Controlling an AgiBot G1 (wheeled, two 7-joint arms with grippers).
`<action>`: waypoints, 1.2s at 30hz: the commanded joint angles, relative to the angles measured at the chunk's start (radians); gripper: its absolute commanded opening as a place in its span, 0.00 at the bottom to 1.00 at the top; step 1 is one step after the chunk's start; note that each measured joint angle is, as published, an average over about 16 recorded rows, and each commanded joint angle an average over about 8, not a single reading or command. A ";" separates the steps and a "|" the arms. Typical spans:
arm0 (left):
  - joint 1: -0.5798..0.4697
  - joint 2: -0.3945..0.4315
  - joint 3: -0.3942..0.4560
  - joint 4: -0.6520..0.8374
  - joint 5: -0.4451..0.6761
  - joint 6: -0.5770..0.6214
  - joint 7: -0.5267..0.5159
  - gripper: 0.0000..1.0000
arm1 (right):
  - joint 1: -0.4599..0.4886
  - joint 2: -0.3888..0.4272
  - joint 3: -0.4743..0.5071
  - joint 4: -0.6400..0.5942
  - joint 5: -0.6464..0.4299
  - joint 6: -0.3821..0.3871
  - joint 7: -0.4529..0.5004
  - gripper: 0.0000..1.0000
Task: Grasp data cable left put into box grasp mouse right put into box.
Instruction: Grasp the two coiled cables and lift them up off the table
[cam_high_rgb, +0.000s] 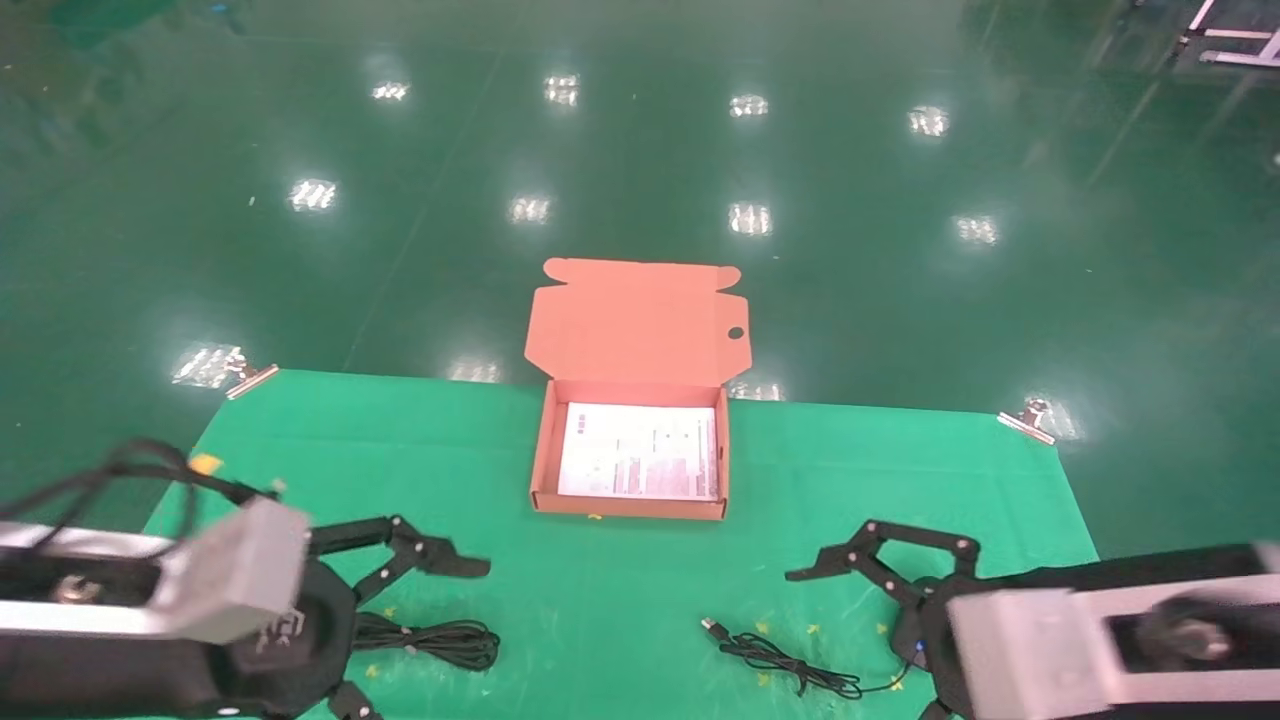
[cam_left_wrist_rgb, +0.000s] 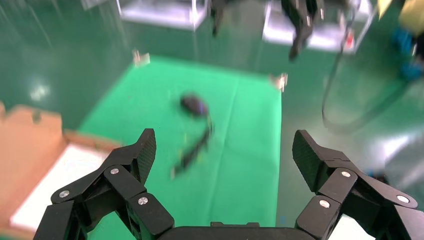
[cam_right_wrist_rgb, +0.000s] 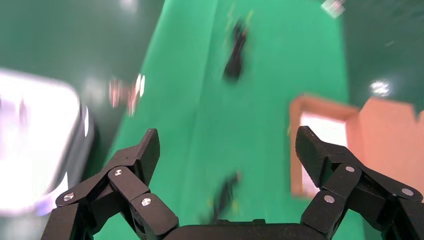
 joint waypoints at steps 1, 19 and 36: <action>-0.032 0.011 0.030 -0.002 0.066 0.008 -0.012 1.00 | 0.045 -0.014 -0.047 0.003 -0.080 -0.007 -0.041 1.00; -0.130 0.198 0.264 -0.013 0.683 -0.104 -0.038 1.00 | 0.103 -0.187 -0.291 -0.003 -0.555 0.129 -0.031 1.00; -0.120 0.331 0.288 0.339 0.763 -0.222 -0.061 1.00 | -0.029 -0.250 -0.302 -0.067 -0.690 0.347 0.105 1.00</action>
